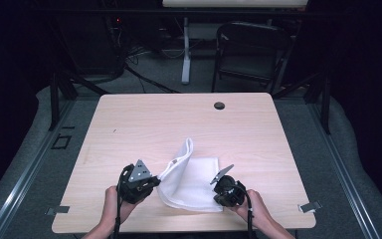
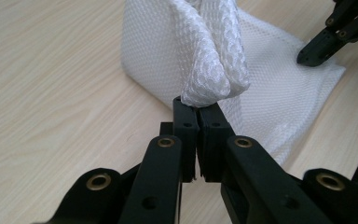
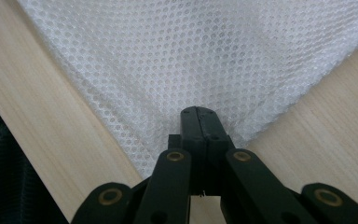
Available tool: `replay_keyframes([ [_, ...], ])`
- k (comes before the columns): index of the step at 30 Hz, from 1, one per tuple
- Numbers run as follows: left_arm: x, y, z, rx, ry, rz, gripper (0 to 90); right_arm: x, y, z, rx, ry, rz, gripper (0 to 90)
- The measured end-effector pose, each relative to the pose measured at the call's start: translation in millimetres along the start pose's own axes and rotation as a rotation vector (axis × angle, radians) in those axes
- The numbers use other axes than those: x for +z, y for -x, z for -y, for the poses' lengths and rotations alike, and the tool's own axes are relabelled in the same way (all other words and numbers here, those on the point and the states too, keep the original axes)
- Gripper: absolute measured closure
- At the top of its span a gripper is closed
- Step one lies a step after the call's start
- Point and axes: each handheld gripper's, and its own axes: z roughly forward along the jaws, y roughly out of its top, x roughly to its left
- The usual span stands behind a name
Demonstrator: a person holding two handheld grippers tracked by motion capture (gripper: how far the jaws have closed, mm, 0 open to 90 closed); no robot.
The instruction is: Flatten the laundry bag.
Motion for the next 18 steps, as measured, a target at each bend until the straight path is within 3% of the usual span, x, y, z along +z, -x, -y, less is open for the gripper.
replay_keyframes([
  [8, -0.7, -7.9, 10.3, -0.018, -0.058, -0.026, 87.5, 0.0, -2.3, -0.5, 0.008, -0.004, 0.025, 90.0],
  [18, 8.2, -9.7, 17.5, -0.049, -0.135, 0.006, 87.1, -1.6, 5.0, 0.3, 0.016, -0.01, 0.033, 90.0],
])
